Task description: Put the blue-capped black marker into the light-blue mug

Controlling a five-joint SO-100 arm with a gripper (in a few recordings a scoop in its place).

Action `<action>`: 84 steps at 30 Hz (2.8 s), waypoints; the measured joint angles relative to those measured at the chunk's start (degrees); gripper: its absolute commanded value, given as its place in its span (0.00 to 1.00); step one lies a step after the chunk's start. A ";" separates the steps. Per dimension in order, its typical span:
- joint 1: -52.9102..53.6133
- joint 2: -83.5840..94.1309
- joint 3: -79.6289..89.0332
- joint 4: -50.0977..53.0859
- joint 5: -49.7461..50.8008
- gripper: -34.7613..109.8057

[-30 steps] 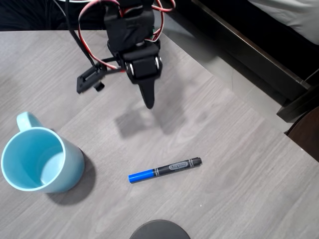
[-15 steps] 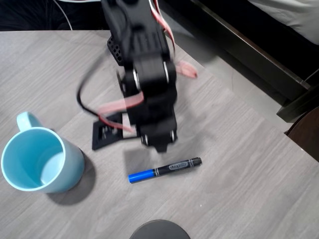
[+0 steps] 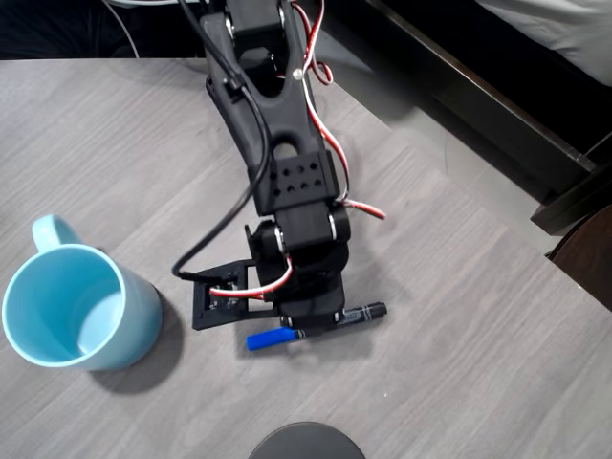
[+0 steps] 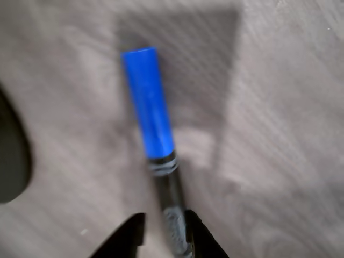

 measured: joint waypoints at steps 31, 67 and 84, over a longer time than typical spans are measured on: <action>0.18 -4.39 -1.58 -3.43 -0.62 0.24; 37.62 35.86 15.82 -25.49 37.53 0.24; 36.91 35.86 21.88 -31.90 41.57 0.24</action>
